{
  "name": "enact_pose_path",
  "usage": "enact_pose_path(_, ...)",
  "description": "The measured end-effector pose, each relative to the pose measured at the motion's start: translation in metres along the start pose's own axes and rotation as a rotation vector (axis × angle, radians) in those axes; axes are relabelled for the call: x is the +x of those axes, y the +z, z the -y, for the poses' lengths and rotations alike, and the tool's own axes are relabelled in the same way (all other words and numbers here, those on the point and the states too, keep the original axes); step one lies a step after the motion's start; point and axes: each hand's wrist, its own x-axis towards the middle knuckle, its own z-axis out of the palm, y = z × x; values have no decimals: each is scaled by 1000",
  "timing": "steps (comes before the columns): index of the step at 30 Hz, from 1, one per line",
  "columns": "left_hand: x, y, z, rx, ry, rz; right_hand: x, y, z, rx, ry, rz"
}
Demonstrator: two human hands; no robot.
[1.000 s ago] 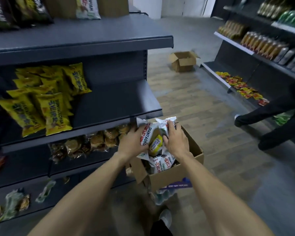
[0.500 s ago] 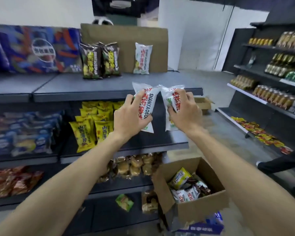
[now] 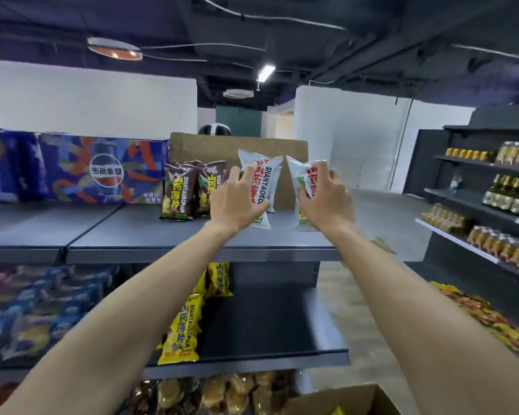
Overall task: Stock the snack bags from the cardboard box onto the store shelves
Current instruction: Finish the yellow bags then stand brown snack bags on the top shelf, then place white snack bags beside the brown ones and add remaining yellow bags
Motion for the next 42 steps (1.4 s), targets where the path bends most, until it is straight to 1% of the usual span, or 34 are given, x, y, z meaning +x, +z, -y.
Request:
enact_pose_path(7,57,91,-9,10,-86,79,80,55,-41,59,21,0)
enact_pose_path(10,74,120,-7,29,-116,98,104,84,-55,85,23,28)
enact_pose_path(14,89,148,1,82,-101,105,125,122,-72,89,9,57)
enact_pose_path(18,100,166,9,114,-119,108,142,157,-86,80,70,91)
enact_pose_path(22,105,182,17,58,-181,82,152,192,-94,105,116,105)
enact_pose_path(27,103,200,21,40,-188,64,153,228,-99,125,163,120)
enact_pose_path(30,105,208,23,18,-194,61,151,245,-92,155,121,117)
enact_pose_path(34,104,213,31,45,-188,34,151,259,-74,244,42,127)
enact_pose_path(39,99,209,50,39,-278,0,150,267,-61,255,-21,162)
enact_pose_path(42,97,210,50,34,-272,-7,150,266,-66,230,-45,108)
